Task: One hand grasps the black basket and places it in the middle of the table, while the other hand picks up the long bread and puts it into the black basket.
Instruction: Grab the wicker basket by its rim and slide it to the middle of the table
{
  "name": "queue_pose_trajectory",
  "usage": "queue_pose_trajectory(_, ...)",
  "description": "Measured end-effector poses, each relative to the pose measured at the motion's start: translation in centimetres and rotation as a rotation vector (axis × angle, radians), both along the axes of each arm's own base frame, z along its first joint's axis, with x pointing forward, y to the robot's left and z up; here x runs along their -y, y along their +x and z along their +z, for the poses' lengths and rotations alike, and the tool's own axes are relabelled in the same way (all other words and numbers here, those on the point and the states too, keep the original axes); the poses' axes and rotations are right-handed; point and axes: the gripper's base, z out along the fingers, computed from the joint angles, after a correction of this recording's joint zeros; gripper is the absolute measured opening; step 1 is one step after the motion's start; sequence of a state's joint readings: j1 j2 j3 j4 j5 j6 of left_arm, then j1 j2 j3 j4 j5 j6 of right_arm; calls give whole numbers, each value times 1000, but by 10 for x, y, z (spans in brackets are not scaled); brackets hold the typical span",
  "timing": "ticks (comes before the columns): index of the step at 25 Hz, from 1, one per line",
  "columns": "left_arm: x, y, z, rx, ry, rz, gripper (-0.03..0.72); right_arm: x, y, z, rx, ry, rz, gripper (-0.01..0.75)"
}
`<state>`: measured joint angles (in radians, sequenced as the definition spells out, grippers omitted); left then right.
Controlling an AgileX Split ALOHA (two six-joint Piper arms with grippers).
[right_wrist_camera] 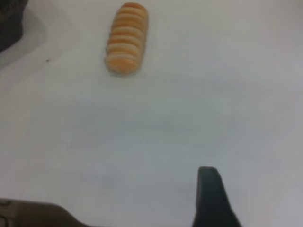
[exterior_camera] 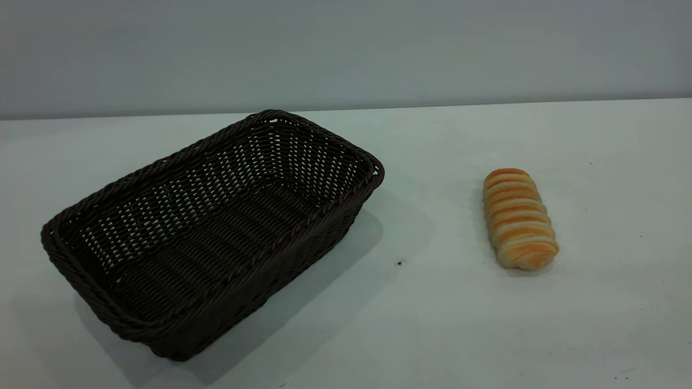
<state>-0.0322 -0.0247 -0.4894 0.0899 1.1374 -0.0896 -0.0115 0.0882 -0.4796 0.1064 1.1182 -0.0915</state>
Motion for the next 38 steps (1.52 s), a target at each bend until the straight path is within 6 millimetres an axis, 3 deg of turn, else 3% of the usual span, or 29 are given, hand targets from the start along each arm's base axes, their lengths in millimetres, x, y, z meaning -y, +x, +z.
queue_pose_trajectory(10,2,0,0,0,-20,-6,594,-6,1,2,17,65,31,440)
queue_pose_trajectory(17,7,10,16,99,-119,-2,594,-5,28,24,213,109,-3,440)
queue_pose_trajectory(23,12,52,25,30,-219,21,594,-2,73,28,198,127,-46,442)
queue_pose_trajectory(28,18,99,21,-74,-314,62,594,-2,101,22,141,140,-54,444)
queue_pose_trajectory(32,20,138,7,-162,-347,92,594,-2,122,10,55,149,-69,446)
queue_pose_trajectory(38,25,189,-29,-317,-411,160,594,-2,150,-18,-133,141,-82,446)
